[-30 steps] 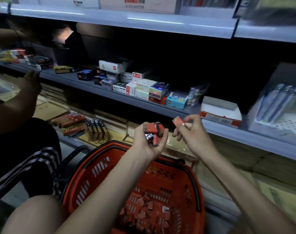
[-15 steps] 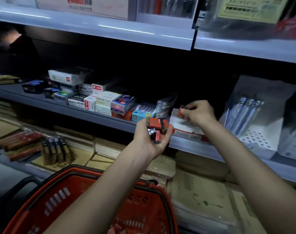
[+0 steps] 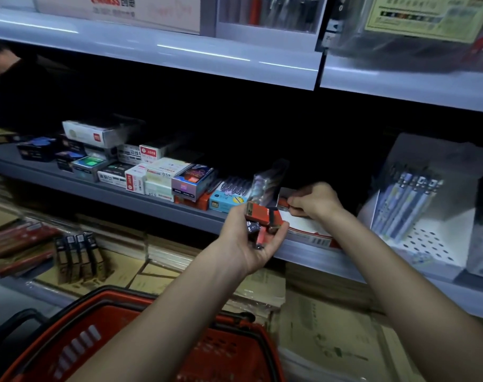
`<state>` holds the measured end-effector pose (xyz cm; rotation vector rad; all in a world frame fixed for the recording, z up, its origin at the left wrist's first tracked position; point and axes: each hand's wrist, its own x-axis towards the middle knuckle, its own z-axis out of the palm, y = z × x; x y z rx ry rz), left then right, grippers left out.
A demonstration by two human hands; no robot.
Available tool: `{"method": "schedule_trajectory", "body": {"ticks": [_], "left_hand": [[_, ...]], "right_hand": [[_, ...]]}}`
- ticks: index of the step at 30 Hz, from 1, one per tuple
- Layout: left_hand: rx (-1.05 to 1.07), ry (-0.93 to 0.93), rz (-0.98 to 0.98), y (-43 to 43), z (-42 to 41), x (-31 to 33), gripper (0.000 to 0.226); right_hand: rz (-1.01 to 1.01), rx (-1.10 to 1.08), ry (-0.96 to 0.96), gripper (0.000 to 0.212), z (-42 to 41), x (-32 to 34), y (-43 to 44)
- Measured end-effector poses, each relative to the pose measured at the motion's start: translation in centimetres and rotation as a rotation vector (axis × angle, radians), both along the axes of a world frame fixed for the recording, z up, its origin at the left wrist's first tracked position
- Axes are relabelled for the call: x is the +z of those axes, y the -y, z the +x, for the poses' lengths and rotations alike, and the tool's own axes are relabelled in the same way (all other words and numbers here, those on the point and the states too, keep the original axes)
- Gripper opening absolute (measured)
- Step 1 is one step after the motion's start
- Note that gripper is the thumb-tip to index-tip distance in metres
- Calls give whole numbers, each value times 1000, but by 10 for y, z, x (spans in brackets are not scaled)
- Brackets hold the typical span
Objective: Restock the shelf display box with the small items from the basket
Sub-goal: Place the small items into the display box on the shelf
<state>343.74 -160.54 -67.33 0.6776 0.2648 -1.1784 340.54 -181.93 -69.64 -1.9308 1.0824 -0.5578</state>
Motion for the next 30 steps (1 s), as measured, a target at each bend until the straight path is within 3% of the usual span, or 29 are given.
{"method": "schedule_trajectory", "body": {"ticks": [5,9,18,20,22,24,28,30], "left_hand": [[-13,3,11,-2,0,-2,29],[11,-3,12,-11,-6,0,28],[67,95,-59,0,-23,38,21],[50,119,-101,5,-31,45,19],[44,134,-107,8,-36,49,19],[30,132,-98,11,-37,50,23],[46,146,14,12,-31,48,24],[67,134,45,9,-27,43,27]], "right_hand": [[-212,75,-128,29,-10,0,-13],[-360,67,-61,20,-26,15,-31],[-241,358,307,15,-92,77,-106],[-277,475,261,28,-94,85,-111],[-407,503,167,27,-92,89,-111],[-462,475,189,16,-92,93,-107],[-289,235,361,9,-90,90,-81],[-368,71,164,6,-80,77,-57]]}}
